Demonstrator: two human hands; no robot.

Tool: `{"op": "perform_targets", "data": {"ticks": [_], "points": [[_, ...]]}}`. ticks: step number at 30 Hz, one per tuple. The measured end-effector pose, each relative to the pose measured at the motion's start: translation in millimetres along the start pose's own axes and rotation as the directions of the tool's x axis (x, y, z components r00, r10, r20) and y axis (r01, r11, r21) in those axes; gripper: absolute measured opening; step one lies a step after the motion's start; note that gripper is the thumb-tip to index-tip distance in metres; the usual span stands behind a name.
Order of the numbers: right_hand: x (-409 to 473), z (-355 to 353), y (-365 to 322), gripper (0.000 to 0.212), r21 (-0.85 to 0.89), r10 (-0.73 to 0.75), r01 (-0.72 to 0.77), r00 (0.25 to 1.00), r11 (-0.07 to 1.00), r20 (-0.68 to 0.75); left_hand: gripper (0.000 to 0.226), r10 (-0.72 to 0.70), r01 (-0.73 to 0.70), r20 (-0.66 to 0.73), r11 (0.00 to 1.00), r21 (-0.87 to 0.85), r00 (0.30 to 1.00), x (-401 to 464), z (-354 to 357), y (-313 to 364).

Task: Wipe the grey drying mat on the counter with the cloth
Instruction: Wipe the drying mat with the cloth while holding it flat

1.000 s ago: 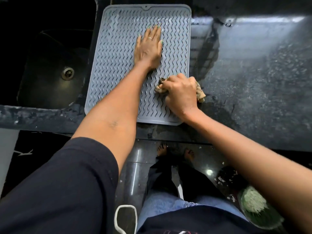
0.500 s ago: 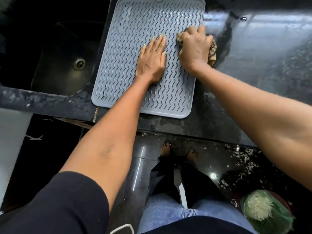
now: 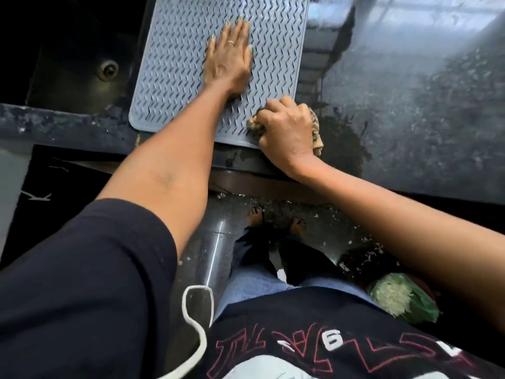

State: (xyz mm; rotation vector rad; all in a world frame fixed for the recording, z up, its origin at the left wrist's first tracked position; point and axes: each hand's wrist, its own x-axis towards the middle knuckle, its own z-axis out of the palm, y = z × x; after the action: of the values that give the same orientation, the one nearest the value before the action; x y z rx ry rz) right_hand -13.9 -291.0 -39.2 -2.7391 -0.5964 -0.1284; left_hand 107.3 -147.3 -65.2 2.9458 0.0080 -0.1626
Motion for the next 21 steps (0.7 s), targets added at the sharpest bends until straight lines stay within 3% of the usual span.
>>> {"op": "perform_targets", "data": {"ticks": [2,4,7,10,13,16,21], "points": [[11.6,-10.8,3.0,0.019,0.169,0.081,-0.077,0.997,0.983,-0.016,0.054,-0.017,0.017,0.003,1.000,0.006,1.000,-6.7,0.4,0.6],[38.6,-18.1,4.8,0.016,0.312,0.249,-0.199,0.960,0.929,-0.129,0.055,-0.026,0.025,0.033,0.999,0.032,0.999,-14.4,0.8,-2.6],[92.0,-12.1,8.5,0.027,0.312,0.363,-0.319,0.927,0.895,-0.095,0.052,-0.028,0.027,0.029,0.998,0.049,0.999,-27.3,2.4,-8.6],[105.3,3.8,4.2,0.033,0.087,0.265,-0.268,0.963,0.960,0.045,0.050,-0.043,0.043,-0.024,0.999,0.003,0.999,-37.7,5.3,-12.5],[71.8,18.6,-3.1,0.033,-0.080,0.133,-0.135,0.990,0.988,-0.041,0.050,-0.036,0.033,-0.037,0.997,-0.065,0.999,-38.4,8.2,-15.2],[33.2,21.4,-15.4,0.034,-0.078,0.039,-0.048,0.992,0.996,-0.121,0.051,-0.035,0.024,-0.055,0.983,-0.181,0.998,-38.7,8.1,-16.1],[-24.8,15.5,-39.1,0.026,0.012,-0.087,0.092,0.971,0.996,-0.222,0.050,-0.046,0.029,-0.069,0.974,-0.224,0.997,-42.2,7.6,-9.1]]}}
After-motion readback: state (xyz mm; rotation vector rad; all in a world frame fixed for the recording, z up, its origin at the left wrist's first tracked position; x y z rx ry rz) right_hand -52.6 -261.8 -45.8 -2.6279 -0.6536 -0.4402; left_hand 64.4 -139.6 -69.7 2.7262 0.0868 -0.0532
